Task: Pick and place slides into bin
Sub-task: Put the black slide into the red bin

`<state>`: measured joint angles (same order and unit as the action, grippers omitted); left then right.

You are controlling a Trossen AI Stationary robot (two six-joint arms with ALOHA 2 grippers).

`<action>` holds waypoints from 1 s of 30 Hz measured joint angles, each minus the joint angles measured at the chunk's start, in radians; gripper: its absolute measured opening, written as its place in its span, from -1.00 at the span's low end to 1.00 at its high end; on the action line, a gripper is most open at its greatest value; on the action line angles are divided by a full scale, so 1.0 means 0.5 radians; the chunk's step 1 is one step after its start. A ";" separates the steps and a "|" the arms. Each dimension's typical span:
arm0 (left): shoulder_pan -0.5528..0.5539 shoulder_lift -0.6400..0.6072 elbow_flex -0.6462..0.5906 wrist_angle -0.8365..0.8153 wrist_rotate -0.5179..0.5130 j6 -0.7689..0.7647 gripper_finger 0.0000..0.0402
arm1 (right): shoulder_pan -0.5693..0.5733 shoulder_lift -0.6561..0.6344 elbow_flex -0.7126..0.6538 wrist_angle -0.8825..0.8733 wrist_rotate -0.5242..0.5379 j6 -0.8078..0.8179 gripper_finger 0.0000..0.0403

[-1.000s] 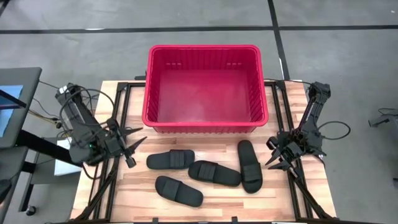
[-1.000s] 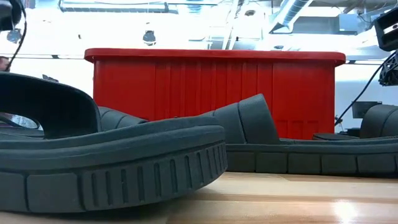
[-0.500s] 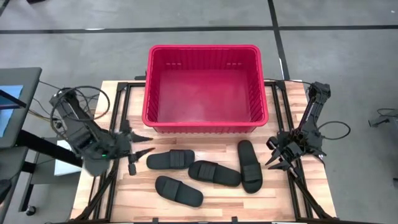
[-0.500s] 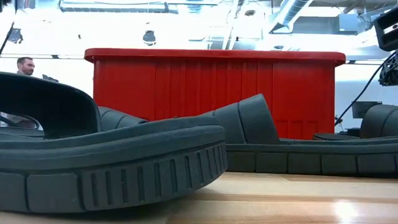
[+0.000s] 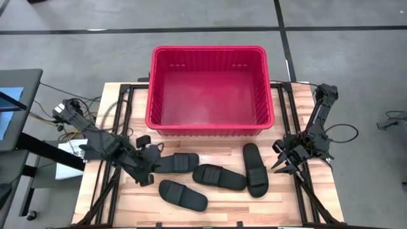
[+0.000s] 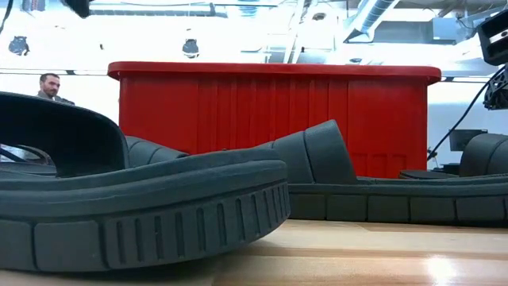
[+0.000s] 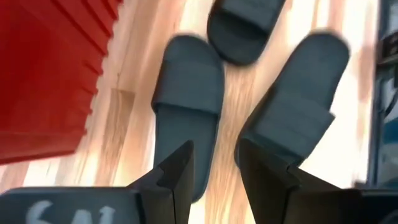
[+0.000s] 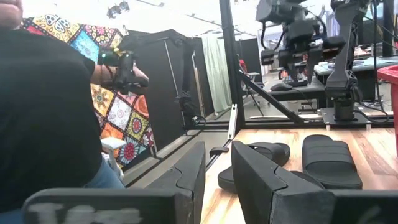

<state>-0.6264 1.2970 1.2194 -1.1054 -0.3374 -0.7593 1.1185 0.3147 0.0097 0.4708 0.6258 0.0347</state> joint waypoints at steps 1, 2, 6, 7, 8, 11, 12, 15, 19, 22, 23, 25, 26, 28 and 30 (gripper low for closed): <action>-0.016 0.028 0.000 -0.034 0.001 -0.001 -0.43 | 0.000 0.000 0.000 0.000 0.000 0.000 -0.65; -0.033 0.052 -0.001 -0.078 -0.004 -0.003 -0.43 | 0.000 0.000 0.000 0.000 0.000 0.000 -0.65; -0.086 0.111 -0.104 -0.248 -0.013 -0.122 -0.43 | 0.000 0.000 0.000 0.000 0.000 0.000 -0.65; -0.096 0.115 -0.140 -0.278 -0.014 -0.179 -0.43 | 0.000 0.000 0.000 0.000 0.000 0.000 -0.65; -0.103 0.115 -0.177 -0.279 -0.016 -0.241 -0.43 | 0.000 0.000 0.000 0.000 0.000 0.000 -0.65; -0.125 0.112 -0.301 -0.238 -0.018 -0.458 -0.43 | 0.000 0.000 0.000 0.000 0.000 0.000 -0.65; -0.127 0.108 -0.342 -0.197 -0.017 -0.533 -0.43 | 0.000 0.000 0.000 0.000 0.000 0.000 -0.65; -0.135 0.103 -0.492 0.063 -0.013 -0.704 -0.43 | 0.000 0.000 0.000 0.000 0.000 0.000 -0.65; -0.135 0.103 -0.681 0.434 0.002 -0.846 -0.43 | 0.000 0.000 0.000 0.000 0.000 0.000 -0.65; -0.135 0.103 -0.784 0.533 0.018 -1.003 -0.43 | 0.000 0.000 0.000 0.000 0.000 0.000 -0.65; -0.135 0.103 -0.812 0.539 0.038 -1.057 -0.43 | 0.000 0.000 0.000 0.000 0.000 0.000 -0.65; -0.136 0.103 -0.853 0.531 0.060 -1.148 -0.43 | 0.000 0.000 0.000 0.000 0.000 0.000 -0.65; -0.136 0.103 -0.868 0.533 0.075 -1.179 -0.43 | 0.000 0.000 0.000 0.000 0.000 0.000 -0.65; -0.136 0.103 -0.882 0.533 0.078 -1.251 -0.43 | 0.000 0.000 0.000 0.000 0.000 0.000 -0.65; -0.135 0.103 -0.883 0.542 0.078 -1.295 -0.43 | 0.000 0.000 0.000 0.000 0.000 0.000 -0.65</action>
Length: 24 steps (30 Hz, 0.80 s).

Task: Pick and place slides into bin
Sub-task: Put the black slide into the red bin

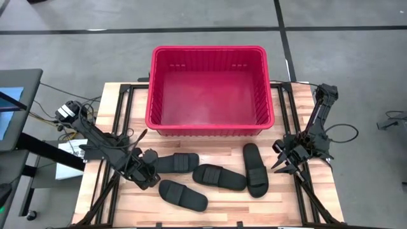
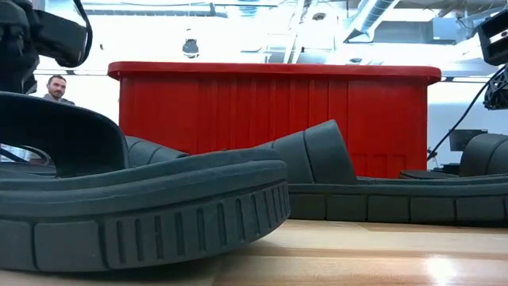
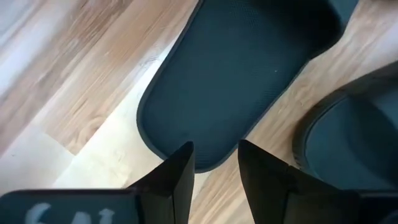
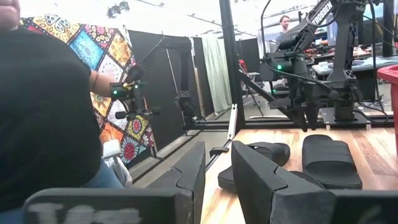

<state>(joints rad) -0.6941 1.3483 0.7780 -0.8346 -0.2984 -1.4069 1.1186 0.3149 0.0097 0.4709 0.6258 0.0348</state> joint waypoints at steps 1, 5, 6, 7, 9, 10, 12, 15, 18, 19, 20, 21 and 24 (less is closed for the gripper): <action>0.002 0.000 0.000 0.003 0.000 -0.026 -0.43 | -0.001 -0.001 0.000 0.000 0.000 0.000 -0.65; 0.038 0.000 0.000 0.004 0.052 -0.093 -0.43 | -0.001 -0.001 0.000 0.000 0.000 0.000 -0.65; 0.051 0.000 0.000 0.003 0.081 -0.099 -0.43 | -0.001 0.000 0.000 0.000 0.000 0.000 -0.65; 0.061 0.000 0.000 0.003 0.108 -0.104 -0.43 | 0.000 0.000 0.000 0.000 0.000 0.000 -0.65; 0.084 0.000 0.000 -0.005 0.168 -0.106 -0.43 | -0.001 0.000 0.000 0.000 0.000 0.000 -0.65; 0.098 0.000 0.000 -0.018 0.192 -0.107 -0.43 | -0.001 0.000 0.000 0.000 0.000 -0.001 -0.65; 0.128 0.000 0.000 -0.037 0.227 -0.117 -0.43 | -0.001 0.000 0.000 0.000 0.000 0.000 -0.65; 0.186 0.000 0.000 -0.034 0.299 -0.119 -0.43 | -0.001 -0.001 0.000 0.000 0.000 -0.001 -0.65; 0.231 0.000 0.024 -0.045 0.364 -0.119 -0.43 | -0.001 0.000 0.000 0.000 0.000 0.000 -0.65; 0.247 0.000 0.034 -0.043 0.374 -0.117 -0.43 | 0.000 -0.001 0.000 0.000 0.000 -0.001 -0.65; 0.261 0.000 0.042 -0.047 0.377 -0.116 -0.43 | 0.000 0.000 0.000 -0.001 0.000 -0.001 -0.65; 0.274 0.000 0.051 -0.057 0.374 -0.116 -0.43 | 0.000 0.000 0.000 0.000 0.000 0.000 -0.65; 0.309 0.000 0.058 -0.113 0.371 -0.116 -0.43 | -0.001 0.000 0.000 0.000 0.000 0.000 -0.65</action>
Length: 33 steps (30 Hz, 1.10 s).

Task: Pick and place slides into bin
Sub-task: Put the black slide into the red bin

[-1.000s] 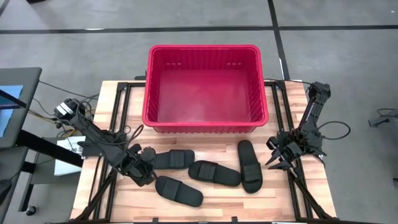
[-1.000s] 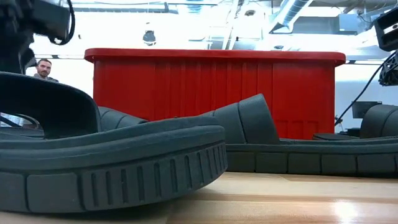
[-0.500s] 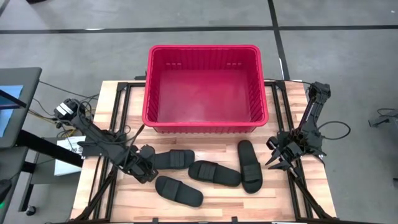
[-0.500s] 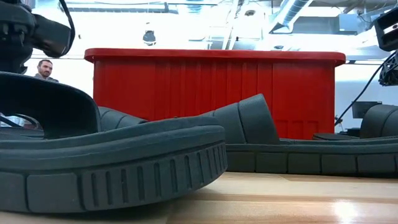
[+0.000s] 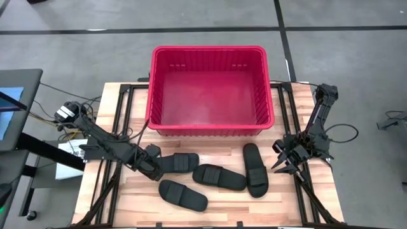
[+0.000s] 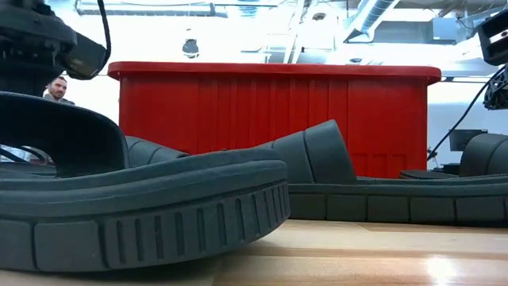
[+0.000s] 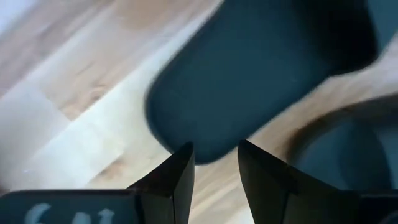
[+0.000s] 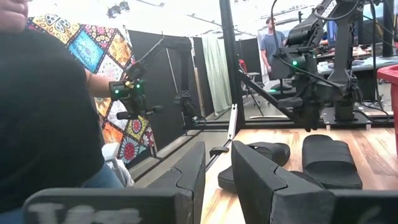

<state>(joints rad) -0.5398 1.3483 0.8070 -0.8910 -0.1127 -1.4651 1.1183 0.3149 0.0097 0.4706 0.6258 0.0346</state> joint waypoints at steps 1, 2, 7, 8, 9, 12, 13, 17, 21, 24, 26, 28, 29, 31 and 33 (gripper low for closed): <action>0.007 0.000 0.000 -0.034 0.005 0.000 -0.43 | 0.000 -0.001 0.000 0.001 0.000 0.000 -0.65; 0.010 0.000 0.000 -0.074 0.009 0.000 -0.43 | 0.000 0.000 0.000 0.000 0.000 0.001 -0.65; 0.013 0.000 0.000 -0.265 0.037 0.002 -0.43 | 0.000 0.000 0.000 0.000 0.000 0.001 -0.65; 0.013 0.000 0.000 -0.268 0.037 0.002 -0.43 | 0.000 0.000 0.000 0.001 0.000 0.000 -0.65; 0.013 0.000 0.000 -0.262 0.037 0.002 -0.43 | 0.000 -0.001 0.000 0.000 0.000 0.000 -0.65; 0.023 0.005 0.001 -0.191 0.036 0.003 -0.43 | 0.000 0.000 0.000 0.000 0.000 0.001 -0.65; 0.031 0.018 0.002 -0.155 0.037 0.005 -0.43 | 0.000 -0.001 0.000 0.001 0.000 0.000 -0.65; 0.061 0.114 0.002 -0.043 0.039 0.015 -0.43 | 0.000 0.000 0.000 0.000 0.000 0.000 -0.65; 0.089 0.235 0.002 -0.042 0.063 0.025 -0.43 | 0.000 0.000 0.000 0.000 0.000 0.000 -0.65; 0.090 0.269 0.002 -0.062 0.081 0.028 -0.43 | 0.000 0.000 0.000 0.000 0.000 0.000 -0.65; 0.090 0.273 0.002 -0.070 0.085 0.028 -0.43 | 0.000 -0.001 0.000 0.001 0.000 0.000 -0.65; 0.090 0.270 0.002 -0.072 0.097 0.028 -0.43 | 0.001 0.000 0.000 0.000 0.000 0.000 -0.65; 0.090 0.270 0.002 -0.074 0.104 0.028 -0.43 | 0.000 0.000 0.000 0.001 0.000 0.000 -0.65; 0.090 0.270 0.002 -0.074 0.118 0.029 -0.43 | 0.000 0.000 0.000 0.001 0.000 0.000 -0.65; 0.090 0.270 0.002 -0.072 0.133 0.032 -0.43 | 0.000 0.000 0.000 0.001 0.000 0.001 -0.65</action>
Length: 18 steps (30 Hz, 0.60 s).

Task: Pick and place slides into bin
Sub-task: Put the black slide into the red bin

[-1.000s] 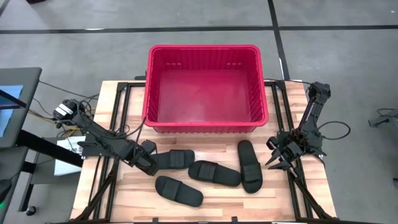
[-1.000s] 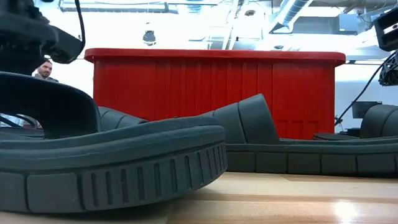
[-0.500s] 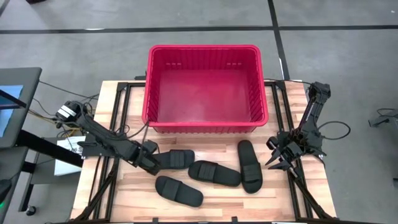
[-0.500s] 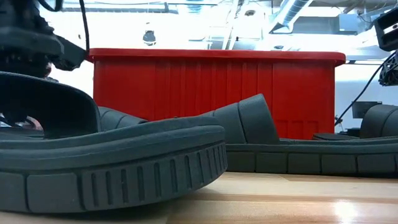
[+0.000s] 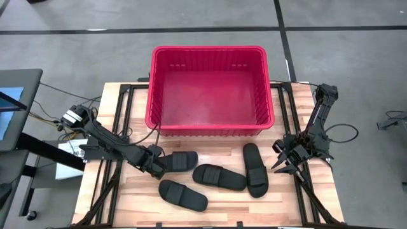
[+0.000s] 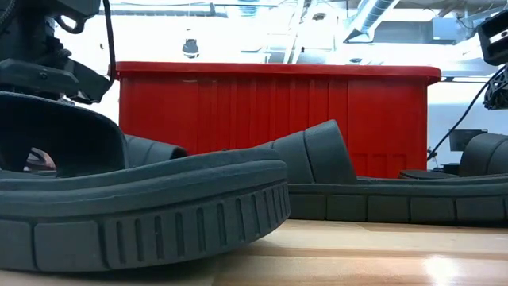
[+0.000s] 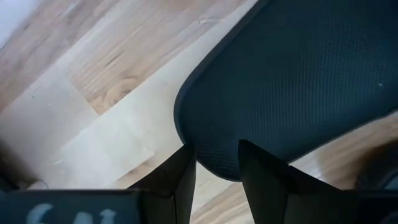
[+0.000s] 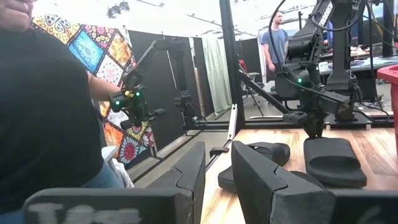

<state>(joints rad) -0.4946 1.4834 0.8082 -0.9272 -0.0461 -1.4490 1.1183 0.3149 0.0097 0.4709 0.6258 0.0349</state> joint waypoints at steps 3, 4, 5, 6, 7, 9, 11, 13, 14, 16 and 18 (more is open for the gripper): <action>0.000 0.000 0.037 -0.040 0.015 0.009 -0.43 | 0.001 -0.001 0.000 0.000 0.000 -0.001 -0.65; 0.000 0.000 0.058 -0.061 0.015 0.011 -0.43 | 0.000 -0.001 0.000 0.000 0.000 0.000 -0.65; 0.000 0.000 0.079 -0.090 0.009 0.013 -0.43 | 0.000 -0.001 0.000 0.000 0.000 0.000 -0.65; 0.000 0.000 0.103 -0.129 -0.011 0.012 -0.43 | 0.000 0.000 0.000 0.000 0.000 0.000 -0.65; 0.000 0.000 0.122 -0.167 -0.038 0.011 -0.43 | 0.000 0.000 0.000 0.000 0.000 -0.001 -0.65; 0.000 0.000 0.153 -0.233 -0.079 0.009 -0.43 | 0.001 -0.001 0.000 -0.001 0.000 0.000 -0.65; 0.000 0.000 0.165 -0.275 -0.101 0.008 -0.43 | 0.000 -0.001 0.000 0.000 0.000 0.000 -0.65; 0.000 0.000 0.165 -0.297 -0.113 0.007 -0.43 | 0.001 0.000 0.000 0.000 0.000 -0.001 -0.65; 0.000 0.000 0.165 -0.311 -0.116 0.006 -0.43 | 0.000 -0.001 0.000 0.000 0.000 0.000 -0.65; 0.000 0.002 0.160 -0.326 -0.122 0.006 -0.43 | 0.000 -0.001 0.000 0.000 0.000 -0.001 -0.65; 0.000 0.003 0.149 -0.322 -0.124 0.006 -0.43 | 0.000 -0.001 0.000 0.000 0.000 0.000 -0.65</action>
<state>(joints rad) -0.4946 1.4849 0.8828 -1.0881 -0.1082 -1.4460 1.1185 0.3145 0.0097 0.4709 0.6258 0.0347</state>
